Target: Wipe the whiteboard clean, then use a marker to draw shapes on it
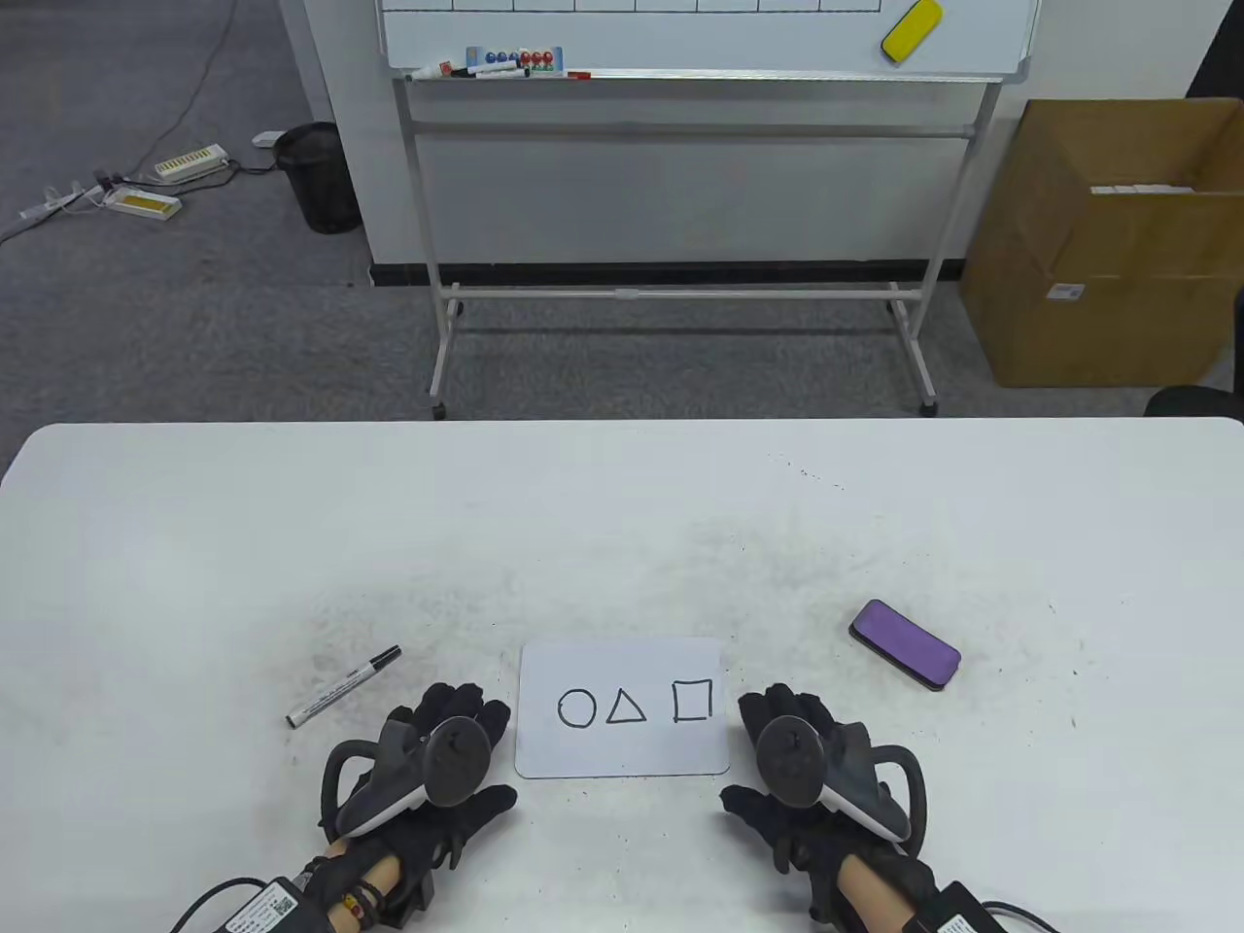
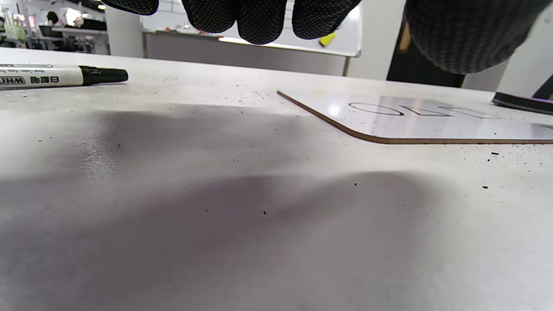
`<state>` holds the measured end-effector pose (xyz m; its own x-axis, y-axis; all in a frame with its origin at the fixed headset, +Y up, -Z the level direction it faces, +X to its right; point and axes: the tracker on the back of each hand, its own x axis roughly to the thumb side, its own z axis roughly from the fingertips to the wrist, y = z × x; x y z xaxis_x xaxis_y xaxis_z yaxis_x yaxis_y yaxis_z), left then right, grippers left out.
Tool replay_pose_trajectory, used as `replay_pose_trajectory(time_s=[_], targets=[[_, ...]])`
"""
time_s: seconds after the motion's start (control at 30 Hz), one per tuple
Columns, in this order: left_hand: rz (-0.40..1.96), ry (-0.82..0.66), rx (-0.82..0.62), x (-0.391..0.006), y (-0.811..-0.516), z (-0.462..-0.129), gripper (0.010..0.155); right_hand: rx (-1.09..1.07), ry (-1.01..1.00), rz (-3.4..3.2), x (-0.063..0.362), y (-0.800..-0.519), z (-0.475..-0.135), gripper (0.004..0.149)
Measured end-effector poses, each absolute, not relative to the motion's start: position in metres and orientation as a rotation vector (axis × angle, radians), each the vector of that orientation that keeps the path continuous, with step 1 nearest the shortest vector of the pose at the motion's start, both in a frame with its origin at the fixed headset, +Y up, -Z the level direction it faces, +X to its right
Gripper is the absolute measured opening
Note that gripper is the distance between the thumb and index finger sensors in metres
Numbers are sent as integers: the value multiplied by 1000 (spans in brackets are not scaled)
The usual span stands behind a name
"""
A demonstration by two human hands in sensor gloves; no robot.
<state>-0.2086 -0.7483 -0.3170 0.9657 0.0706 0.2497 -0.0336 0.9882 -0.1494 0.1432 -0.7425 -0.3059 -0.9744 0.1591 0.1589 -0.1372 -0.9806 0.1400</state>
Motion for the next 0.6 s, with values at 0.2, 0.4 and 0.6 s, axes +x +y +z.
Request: replay_pose_trajectory(time_s=[0.2,0.4,0.6], targets=[[46,-264,-161,-208,-748,-317,83,248,199,2977,143,-742,-306,92],[56,-275,-155,-206,-747,-316,83,241,200,2976,143,-743,-305,92],[54,-276,-160,-207,-748,-317,83,221,198,2967,144,-744,-309,91]])
